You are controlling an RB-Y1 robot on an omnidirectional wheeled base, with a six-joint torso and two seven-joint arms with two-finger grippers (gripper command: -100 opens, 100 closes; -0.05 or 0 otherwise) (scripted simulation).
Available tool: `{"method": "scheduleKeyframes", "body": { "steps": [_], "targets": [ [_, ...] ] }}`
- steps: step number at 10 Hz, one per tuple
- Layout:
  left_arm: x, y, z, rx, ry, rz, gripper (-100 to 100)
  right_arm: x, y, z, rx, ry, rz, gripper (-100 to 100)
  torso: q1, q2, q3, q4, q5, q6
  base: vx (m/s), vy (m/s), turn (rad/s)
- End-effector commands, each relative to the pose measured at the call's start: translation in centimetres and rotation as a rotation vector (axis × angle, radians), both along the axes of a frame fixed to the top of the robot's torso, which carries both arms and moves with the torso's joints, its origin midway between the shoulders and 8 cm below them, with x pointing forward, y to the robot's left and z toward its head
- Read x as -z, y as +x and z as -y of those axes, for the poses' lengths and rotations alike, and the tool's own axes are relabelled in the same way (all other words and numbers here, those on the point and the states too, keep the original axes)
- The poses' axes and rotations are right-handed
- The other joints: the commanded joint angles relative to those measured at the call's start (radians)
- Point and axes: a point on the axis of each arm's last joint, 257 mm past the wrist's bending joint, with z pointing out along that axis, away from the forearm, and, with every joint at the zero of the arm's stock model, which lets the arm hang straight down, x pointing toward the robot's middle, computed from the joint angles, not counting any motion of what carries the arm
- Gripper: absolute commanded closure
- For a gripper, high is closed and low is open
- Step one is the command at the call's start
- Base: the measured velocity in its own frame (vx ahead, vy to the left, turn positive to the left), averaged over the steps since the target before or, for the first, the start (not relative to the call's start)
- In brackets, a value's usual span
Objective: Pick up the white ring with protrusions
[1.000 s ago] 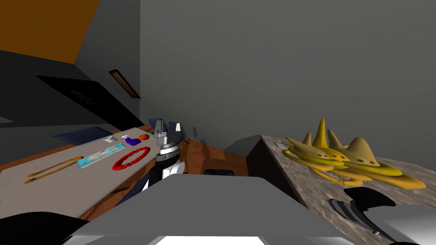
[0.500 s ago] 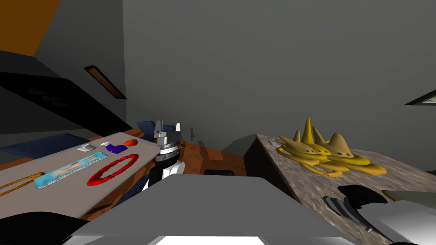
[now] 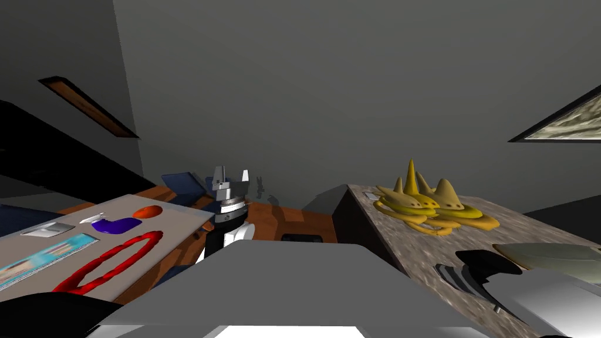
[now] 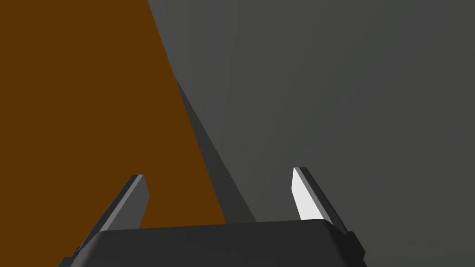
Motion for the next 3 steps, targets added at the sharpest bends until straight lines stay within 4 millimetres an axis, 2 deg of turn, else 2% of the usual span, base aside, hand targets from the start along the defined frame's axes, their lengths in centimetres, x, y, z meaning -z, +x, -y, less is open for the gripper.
{"method": "scheduleKeyframes", "body": {
  "steps": [1,2,3],
  "targets": [
    [0.0,0.0,0.0,0.0,0.0,0.0,0,-0.56,0.55,-0.8,-0.028,-0.006,-0.001,100,0.0,0.0,0.0,0.0,0.0,0.0,0.071,-0.025,-0.164],
    [0.0,0.0,0.0,0.0,0.0,0.0,0,-0.31,0.33,-0.53,-0.017,-0.003,0.0,100,0.0,0.0,0.0,0.0,0.0,0.0,0.031,-0.009,-0.027],
    [0.0,0.0,0.0,0.0,0.0,0.0,0,-0.35,0.31,-0.58,-0.018,-0.003,-0.002,0,0.0,0.002,0.001,0.0,0.0,-0.001,0.0,0.0,0.0]
  ]
}}
